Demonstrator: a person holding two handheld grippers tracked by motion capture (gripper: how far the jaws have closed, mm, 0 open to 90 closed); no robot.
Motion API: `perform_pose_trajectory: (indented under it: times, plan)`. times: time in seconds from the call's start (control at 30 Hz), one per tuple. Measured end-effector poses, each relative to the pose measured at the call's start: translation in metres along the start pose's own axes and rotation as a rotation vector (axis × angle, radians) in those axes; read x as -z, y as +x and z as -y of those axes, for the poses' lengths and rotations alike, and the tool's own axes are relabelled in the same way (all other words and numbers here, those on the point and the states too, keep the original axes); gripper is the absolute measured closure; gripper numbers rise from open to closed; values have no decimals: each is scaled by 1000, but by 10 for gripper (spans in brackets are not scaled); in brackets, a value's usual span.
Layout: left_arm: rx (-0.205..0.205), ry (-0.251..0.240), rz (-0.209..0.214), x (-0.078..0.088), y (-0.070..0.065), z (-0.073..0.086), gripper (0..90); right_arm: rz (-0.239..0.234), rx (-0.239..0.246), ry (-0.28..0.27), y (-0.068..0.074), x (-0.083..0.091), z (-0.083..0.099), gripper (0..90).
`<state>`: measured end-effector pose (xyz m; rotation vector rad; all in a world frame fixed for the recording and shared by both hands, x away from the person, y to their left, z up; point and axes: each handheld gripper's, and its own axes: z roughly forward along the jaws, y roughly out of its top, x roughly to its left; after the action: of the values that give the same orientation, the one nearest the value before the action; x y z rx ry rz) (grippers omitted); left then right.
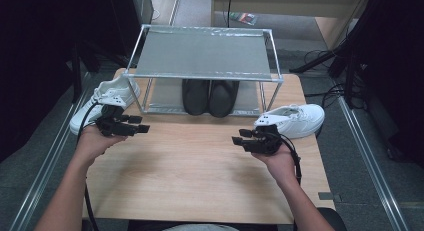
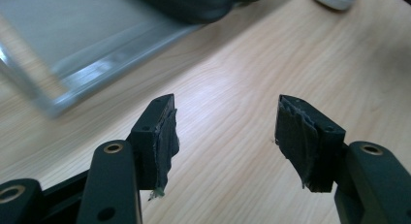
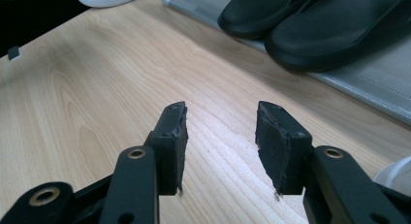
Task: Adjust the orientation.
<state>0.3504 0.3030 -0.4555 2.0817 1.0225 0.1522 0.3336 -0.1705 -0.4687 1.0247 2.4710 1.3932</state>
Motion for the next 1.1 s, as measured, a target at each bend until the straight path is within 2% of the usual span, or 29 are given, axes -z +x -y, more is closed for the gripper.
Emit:
perform_pose_trajectory:
  times: [0.07,0.2,0.27,0.33,0.43,0.47,0.57,0.63,0.87,0.97,1.1]
  plan:
    - [13,-1,-22,4,6,4,410,1,4,2,1,0,0,559]
    - [42,-10,-30,11,18,8,411,3,13,4,2,1,1,557]
    - [46,-3,-40,14,29,9,411,0,9,7,2,2,1,552]
    - [73,-2,-59,17,41,11,418,-5,6,2,2,4,1,552]
    - [119,-43,-77,23,56,10,436,-6,9,14,3,4,3,550]
    - [123,-51,-85,24,61,9,441,-3,9,21,4,4,4,549]
    - [143,-32,-110,26,73,2,441,-1,10,32,4,3,6,546]
    - [153,-30,-112,30,82,-4,442,0,2,33,4,3,8,543]
    - [198,-54,-193,38,108,-22,463,23,-15,42,3,9,15,537]
    - [228,-67,-210,39,118,-30,470,37,-20,45,4,13,18,535]
    - [236,-74,-243,41,130,-40,476,44,-21,46,4,17,22,534]
